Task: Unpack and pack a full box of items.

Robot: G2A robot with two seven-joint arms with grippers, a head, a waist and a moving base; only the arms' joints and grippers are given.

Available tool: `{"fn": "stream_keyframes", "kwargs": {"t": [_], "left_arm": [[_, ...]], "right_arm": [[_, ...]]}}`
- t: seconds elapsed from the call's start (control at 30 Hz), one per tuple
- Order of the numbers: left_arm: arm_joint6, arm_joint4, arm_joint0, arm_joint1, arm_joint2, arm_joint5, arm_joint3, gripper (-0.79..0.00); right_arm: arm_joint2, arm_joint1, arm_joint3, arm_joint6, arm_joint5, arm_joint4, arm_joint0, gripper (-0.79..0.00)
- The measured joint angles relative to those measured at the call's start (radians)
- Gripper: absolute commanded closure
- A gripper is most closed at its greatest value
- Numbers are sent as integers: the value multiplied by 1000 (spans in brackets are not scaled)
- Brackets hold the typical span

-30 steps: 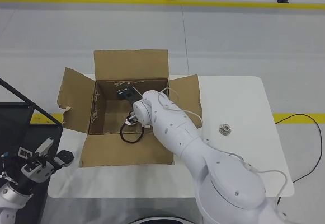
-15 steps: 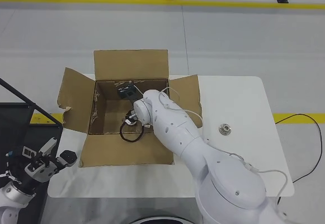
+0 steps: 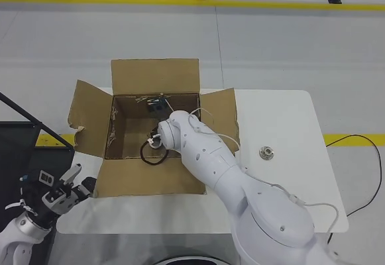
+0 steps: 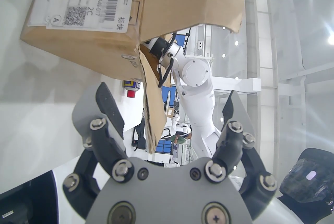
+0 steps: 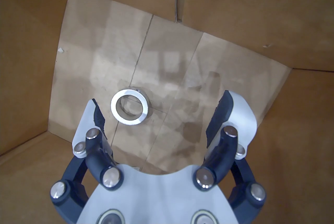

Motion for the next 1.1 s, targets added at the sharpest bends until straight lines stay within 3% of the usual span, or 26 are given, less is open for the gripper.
{"fn": "stream_keyframes", "kwargs": {"t": [0.07, 0.13, 0.6, 1.1], "left_arm": [[-3, 4, 2, -1, 10, -4, -4, -108], [-9, 7, 4, -1, 17, -6, -8, 0], [-56, 33, -4, 3, 48, -17, -14, 0], [-157, 14, -16, 11, 59, -37, 17, 0]], "right_arm": [[7, 2, -4, 7, 0, -1, 0, -785], [13, 4, -8, 20, 0, -2, 1, -785], [51, 15, -31, 64, 5, -30, -2, -785], [89, 34, -90, 72, 76, -82, -6, -785]]}}
